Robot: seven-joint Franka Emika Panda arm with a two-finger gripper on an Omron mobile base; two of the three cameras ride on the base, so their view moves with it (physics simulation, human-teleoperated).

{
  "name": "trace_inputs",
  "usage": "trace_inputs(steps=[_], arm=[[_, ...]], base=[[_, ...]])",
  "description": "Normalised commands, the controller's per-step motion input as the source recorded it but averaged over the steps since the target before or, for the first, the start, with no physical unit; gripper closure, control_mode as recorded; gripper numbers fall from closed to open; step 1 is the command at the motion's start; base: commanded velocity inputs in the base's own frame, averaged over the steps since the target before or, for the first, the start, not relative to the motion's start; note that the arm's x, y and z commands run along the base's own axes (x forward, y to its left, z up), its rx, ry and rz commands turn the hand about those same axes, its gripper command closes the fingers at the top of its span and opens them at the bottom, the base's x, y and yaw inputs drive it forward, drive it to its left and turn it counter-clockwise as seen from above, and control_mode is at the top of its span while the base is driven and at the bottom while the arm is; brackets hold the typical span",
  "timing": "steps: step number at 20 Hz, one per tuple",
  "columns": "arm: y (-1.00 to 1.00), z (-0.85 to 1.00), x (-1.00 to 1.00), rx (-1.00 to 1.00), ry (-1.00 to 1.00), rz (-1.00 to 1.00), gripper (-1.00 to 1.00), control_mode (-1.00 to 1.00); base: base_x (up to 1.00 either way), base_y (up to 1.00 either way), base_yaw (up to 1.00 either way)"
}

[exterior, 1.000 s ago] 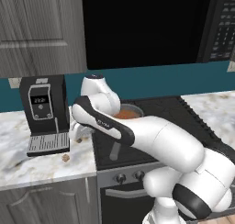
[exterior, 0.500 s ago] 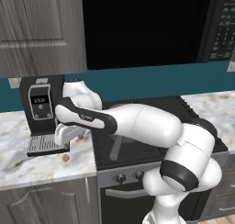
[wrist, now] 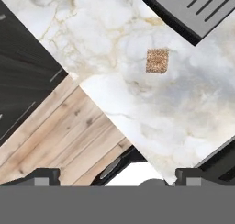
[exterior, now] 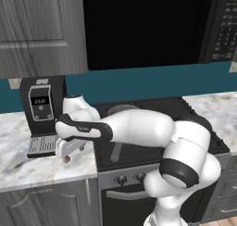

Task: Pick up the sugar cube(s) and place them in the saucepan with hot chocolate.

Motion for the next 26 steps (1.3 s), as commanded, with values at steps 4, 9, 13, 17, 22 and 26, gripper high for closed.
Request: trace_inputs(steps=[4, 9, 13, 17, 22, 26], arm=[[0.07, -0.35, 0.0, 0.0, -0.04, -0.05, -1.0, -1.0], [0.09, -0.24, 0.12, 0.0, -0.04, -0.02, -1.0, -1.0], [0.12, -0.15, 0.19, 0.0, -0.05, -0.02, -1.0, -1.0], [0.0, -0.04, 0.07, 0.0, -0.07, -0.03, -1.0, -1.0], [0.01, -0.02, 0.08, 0.0, -0.06, -0.05, -1.0, -1.0], [0.0, -0.16, 0.1, 0.0, -0.03, -0.07, -1.0, -1.0]], base=[[0.0, 0.0, 0.0], [0.0, 0.0, 0.0], [0.0, 0.0, 0.0], [0.0, 0.0, 0.0], [0.0, 0.0, 0.0], [0.0, 0.0, 0.0]])
